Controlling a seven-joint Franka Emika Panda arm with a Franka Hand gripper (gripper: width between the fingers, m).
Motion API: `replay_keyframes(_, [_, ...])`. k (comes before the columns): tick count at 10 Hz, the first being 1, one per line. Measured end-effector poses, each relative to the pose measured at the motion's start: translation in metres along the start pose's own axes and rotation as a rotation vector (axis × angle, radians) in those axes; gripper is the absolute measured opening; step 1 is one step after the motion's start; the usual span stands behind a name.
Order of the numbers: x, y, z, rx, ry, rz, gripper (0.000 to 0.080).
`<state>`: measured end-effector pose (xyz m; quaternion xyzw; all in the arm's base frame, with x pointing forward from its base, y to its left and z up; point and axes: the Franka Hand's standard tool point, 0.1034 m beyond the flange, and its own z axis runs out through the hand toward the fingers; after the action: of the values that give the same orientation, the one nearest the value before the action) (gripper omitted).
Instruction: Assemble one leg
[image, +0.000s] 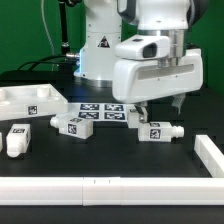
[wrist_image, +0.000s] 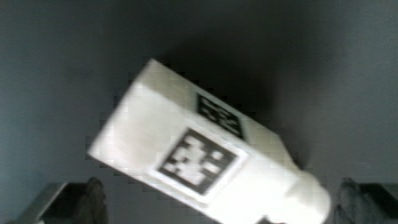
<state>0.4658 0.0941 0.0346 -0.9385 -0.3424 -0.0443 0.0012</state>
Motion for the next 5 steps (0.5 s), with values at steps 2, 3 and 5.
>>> replay_keyframes(2, [0.0014, -0.0094, 0.0082, 0.025, -0.066, -0.187, 0.0649])
replay_keyframes(3, [0.0044, -0.0087, 0.0078, 0.024, -0.062, -0.180, 0.0649])
replay_keyframes(5, [0.0033, -0.0086, 0.0082, 0.024, -0.063, -0.179, 0.0649])
